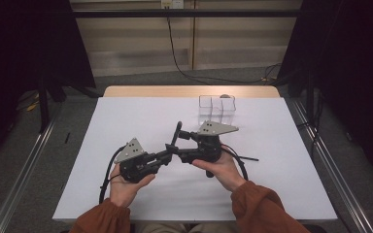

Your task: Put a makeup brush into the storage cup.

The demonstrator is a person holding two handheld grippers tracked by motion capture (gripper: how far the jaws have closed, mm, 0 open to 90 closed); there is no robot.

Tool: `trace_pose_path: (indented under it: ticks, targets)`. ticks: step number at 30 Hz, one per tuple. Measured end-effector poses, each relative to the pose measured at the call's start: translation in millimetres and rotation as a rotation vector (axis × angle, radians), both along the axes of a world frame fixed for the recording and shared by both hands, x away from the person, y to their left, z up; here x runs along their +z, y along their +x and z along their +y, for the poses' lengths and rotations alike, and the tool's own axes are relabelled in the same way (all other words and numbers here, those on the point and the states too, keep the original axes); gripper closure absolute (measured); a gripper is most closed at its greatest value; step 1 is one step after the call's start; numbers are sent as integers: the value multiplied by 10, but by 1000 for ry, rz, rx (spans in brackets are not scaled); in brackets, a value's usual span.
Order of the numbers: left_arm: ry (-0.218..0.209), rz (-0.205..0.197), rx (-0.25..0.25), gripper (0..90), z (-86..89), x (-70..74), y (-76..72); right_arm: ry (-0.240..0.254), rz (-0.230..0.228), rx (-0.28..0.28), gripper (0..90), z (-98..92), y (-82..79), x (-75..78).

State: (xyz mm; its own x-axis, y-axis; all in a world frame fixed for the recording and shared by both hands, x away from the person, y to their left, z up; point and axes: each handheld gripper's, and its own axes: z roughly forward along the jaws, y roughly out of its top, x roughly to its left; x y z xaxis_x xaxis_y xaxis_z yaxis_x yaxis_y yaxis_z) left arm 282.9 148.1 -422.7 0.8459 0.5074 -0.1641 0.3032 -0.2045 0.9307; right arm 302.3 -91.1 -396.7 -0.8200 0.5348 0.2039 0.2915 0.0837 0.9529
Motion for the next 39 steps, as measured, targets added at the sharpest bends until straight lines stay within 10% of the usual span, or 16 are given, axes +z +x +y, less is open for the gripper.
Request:
trace_pose_path:
  ticks: [17,39]
  targets:
    - [10,-1,-8,798,-19,-29,0,40,70,22,732,-20,32,-28]
    - [-1,-9,-12,776,-29,-73,-2,36,76,75,787,-1,10,-8]
